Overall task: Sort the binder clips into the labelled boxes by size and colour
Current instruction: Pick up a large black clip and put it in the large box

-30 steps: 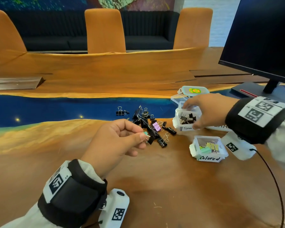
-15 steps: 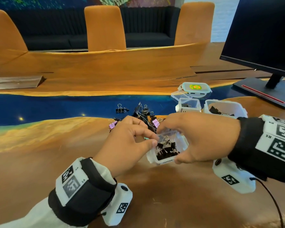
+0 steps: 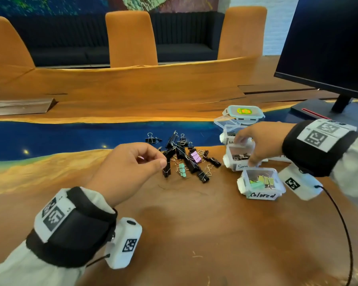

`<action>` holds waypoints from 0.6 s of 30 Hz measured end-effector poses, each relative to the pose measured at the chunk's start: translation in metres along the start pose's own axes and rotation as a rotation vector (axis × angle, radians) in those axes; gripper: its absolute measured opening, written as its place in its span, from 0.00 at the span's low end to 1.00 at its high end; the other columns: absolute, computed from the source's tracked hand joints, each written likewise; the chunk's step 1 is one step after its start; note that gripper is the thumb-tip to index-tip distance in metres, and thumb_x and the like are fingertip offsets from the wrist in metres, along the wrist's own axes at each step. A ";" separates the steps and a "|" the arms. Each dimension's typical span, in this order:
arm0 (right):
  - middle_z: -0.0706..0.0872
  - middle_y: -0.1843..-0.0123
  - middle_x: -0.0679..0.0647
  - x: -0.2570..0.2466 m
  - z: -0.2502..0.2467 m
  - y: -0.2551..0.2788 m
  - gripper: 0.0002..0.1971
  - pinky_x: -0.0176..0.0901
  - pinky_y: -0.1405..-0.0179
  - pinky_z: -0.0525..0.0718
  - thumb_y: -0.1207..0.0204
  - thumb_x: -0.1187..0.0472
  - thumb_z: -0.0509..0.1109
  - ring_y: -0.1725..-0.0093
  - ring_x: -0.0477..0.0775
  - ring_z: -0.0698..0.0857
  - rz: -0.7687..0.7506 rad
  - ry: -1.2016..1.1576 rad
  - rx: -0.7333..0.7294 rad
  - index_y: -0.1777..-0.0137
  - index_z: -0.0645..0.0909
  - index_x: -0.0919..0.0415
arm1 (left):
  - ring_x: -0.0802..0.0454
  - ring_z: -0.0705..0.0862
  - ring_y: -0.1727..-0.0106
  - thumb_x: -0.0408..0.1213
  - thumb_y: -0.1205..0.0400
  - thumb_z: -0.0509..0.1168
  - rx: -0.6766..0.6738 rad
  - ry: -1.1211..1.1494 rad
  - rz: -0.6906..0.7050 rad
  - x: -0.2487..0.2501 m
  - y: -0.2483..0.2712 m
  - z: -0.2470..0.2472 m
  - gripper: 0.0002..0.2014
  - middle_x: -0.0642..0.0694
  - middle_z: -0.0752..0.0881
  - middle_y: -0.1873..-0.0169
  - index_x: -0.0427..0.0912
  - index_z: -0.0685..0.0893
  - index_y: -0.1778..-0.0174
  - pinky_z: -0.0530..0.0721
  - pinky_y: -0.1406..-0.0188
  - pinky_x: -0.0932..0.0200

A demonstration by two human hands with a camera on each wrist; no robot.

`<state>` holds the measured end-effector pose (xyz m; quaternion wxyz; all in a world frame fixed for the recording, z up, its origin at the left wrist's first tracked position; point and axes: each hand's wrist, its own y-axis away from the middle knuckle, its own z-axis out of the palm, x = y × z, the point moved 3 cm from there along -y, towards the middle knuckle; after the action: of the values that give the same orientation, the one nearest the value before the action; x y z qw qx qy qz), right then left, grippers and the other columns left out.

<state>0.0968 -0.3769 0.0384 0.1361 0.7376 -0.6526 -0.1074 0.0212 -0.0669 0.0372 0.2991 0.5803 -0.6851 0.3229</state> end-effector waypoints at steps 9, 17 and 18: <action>0.75 0.25 0.46 -0.002 -0.007 0.013 0.34 0.57 0.34 0.80 0.31 0.40 0.78 0.30 0.53 0.76 -0.018 -0.001 0.121 0.25 0.72 0.34 | 0.56 0.87 0.60 0.47 0.19 0.72 -0.188 -0.651 -0.169 -0.038 -0.047 -0.025 0.03 0.56 0.88 0.65 0.57 0.85 0.57 0.85 0.54 0.55; 0.71 0.27 0.28 -0.038 -0.004 0.075 0.31 0.36 0.28 0.67 0.30 0.37 0.75 0.27 0.32 0.68 -0.271 -0.430 0.260 0.27 0.72 0.31 | 0.55 0.87 0.58 0.49 0.20 0.73 -0.343 -0.838 -0.192 -0.060 -0.075 -0.003 0.07 0.57 0.86 0.71 0.57 0.84 0.50 0.83 0.53 0.56; 0.72 0.29 0.27 -0.041 -0.002 0.082 0.30 0.34 0.29 0.67 0.30 0.38 0.75 0.28 0.30 0.69 -0.288 -0.459 0.269 0.28 0.73 0.31 | 0.56 0.88 0.60 0.48 0.20 0.73 -0.352 -0.834 -0.196 -0.059 -0.075 0.000 0.06 0.56 0.87 0.71 0.56 0.84 0.51 0.80 0.62 0.59</action>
<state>0.0161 -0.3456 0.0672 -0.1305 0.7903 -0.5634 -0.2024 0.1043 -0.0397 -0.0018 0.1211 0.6633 -0.7331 -0.0890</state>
